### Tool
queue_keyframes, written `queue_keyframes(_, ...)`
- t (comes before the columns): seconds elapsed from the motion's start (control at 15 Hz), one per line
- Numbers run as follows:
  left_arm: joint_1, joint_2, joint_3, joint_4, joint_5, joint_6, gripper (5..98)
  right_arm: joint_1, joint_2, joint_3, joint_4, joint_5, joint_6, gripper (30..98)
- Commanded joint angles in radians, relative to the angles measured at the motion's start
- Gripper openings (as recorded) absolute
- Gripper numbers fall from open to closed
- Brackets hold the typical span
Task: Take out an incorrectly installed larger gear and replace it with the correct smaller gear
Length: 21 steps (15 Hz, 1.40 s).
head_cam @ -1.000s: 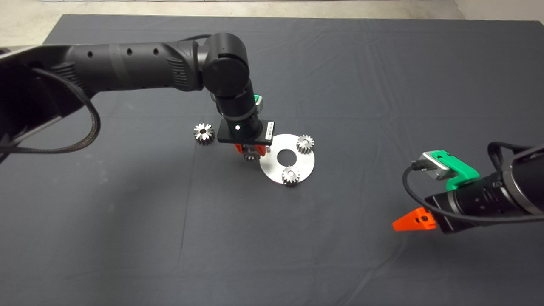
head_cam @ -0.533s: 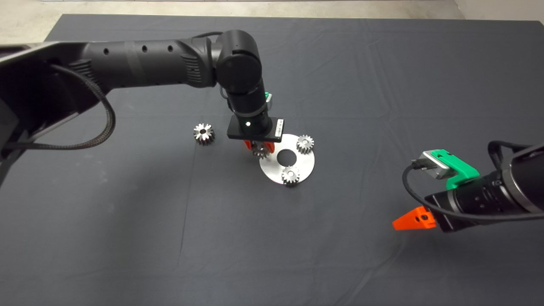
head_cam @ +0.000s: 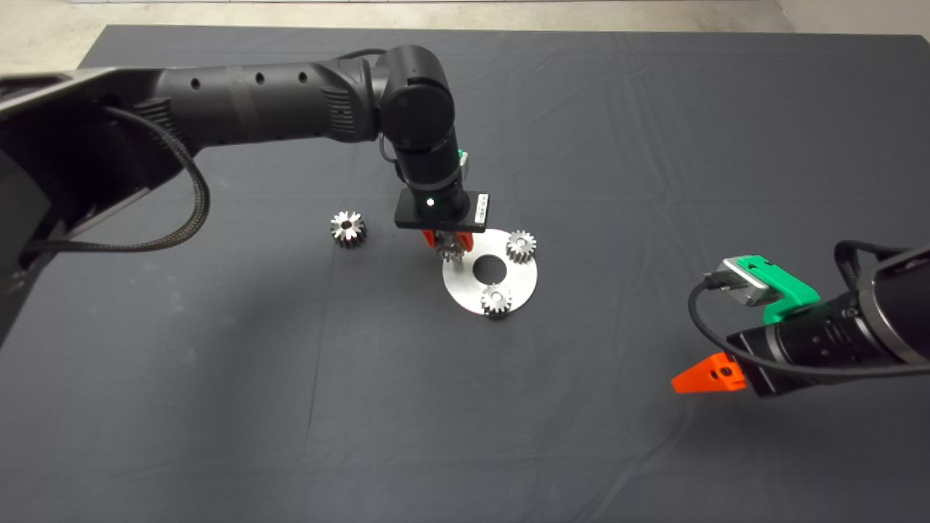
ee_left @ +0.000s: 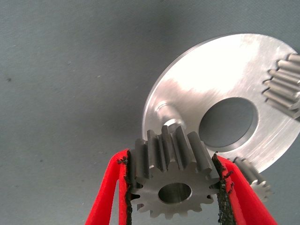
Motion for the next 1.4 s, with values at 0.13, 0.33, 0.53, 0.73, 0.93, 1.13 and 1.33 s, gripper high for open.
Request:
queue_keyframes(0.13,-0.026,0.030,-0.023,-0.010,-0.005,0.013,31.2,0.017,-0.007,0.005,0.020,0.000,-0.003,97.8)
queue_keyframes(0.33,-0.024,0.030,-0.023,-0.009,-0.005,0.015,31.2,0.017,-0.006,0.005,0.020,0.002,-0.003,97.8)
queue_keyframes(0.53,-0.022,0.028,-0.023,-0.007,-0.002,0.015,31.2,0.017,-0.009,0.005,0.020,0.000,-0.004,97.8)
queue_keyframes(0.73,-0.021,0.027,-0.017,-0.007,-0.004,0.014,31.1,0.018,-0.007,0.004,0.020,0.000,-0.004,97.8)
queue_keyframes(0.93,-0.007,0.026,-0.017,-0.001,-0.003,0.012,31.1,0.021,-0.009,0.004,0.020,0.000,-0.004,97.8)
queue_keyframes(1.13,0.011,0.023,-0.017,0.005,-0.002,0.012,31.1,0.021,-0.010,0.004,0.020,-0.007,-0.004,97.8)
queue_keyframes(1.33,0.025,0.021,-0.017,0.007,-0.002,0.012,31.1,0.021,-0.009,0.004,0.020,-0.007,-0.003,97.8)
